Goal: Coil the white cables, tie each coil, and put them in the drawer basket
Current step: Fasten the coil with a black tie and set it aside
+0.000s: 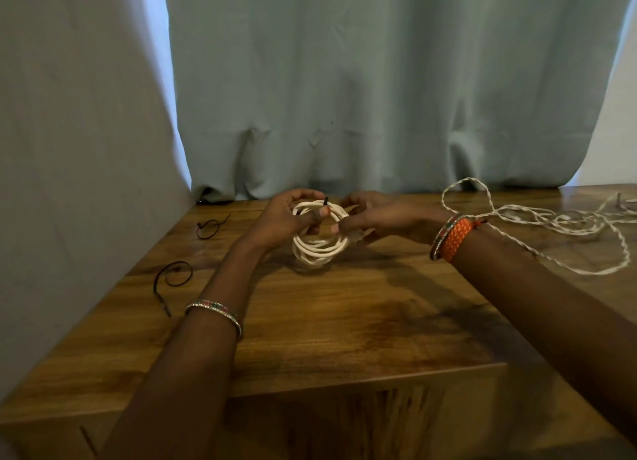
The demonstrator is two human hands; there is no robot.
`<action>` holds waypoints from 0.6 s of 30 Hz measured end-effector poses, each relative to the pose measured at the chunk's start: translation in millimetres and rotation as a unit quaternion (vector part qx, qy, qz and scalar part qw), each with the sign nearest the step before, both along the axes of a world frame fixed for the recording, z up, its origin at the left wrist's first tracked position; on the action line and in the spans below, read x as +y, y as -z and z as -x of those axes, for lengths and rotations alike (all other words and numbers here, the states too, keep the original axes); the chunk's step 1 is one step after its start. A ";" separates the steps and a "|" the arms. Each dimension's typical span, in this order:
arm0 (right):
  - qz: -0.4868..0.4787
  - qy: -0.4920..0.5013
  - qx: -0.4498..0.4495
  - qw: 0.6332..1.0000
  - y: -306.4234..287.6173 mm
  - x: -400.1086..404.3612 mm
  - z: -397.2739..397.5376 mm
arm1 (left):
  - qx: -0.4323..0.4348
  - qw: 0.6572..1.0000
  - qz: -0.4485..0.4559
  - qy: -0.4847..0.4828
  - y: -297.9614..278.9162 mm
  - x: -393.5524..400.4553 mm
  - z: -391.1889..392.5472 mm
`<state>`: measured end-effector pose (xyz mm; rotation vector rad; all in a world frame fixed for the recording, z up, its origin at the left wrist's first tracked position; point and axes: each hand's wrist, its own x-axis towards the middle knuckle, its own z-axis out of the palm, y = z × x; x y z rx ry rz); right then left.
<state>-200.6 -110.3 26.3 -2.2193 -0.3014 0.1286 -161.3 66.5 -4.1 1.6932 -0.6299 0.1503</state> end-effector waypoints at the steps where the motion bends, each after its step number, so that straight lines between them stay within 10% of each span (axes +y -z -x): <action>1: -0.032 0.004 -0.001 0.999 2.9 0.5 0.1 | 0.018 1.000 0.017 0.006 0.3 0.2 -0.3; 18: 0.053 0.074 -0.157 0.983 9.9 7.6 -9.3 | 0.072 0.997 0.035 -0.014 6.6 3.0 -12.1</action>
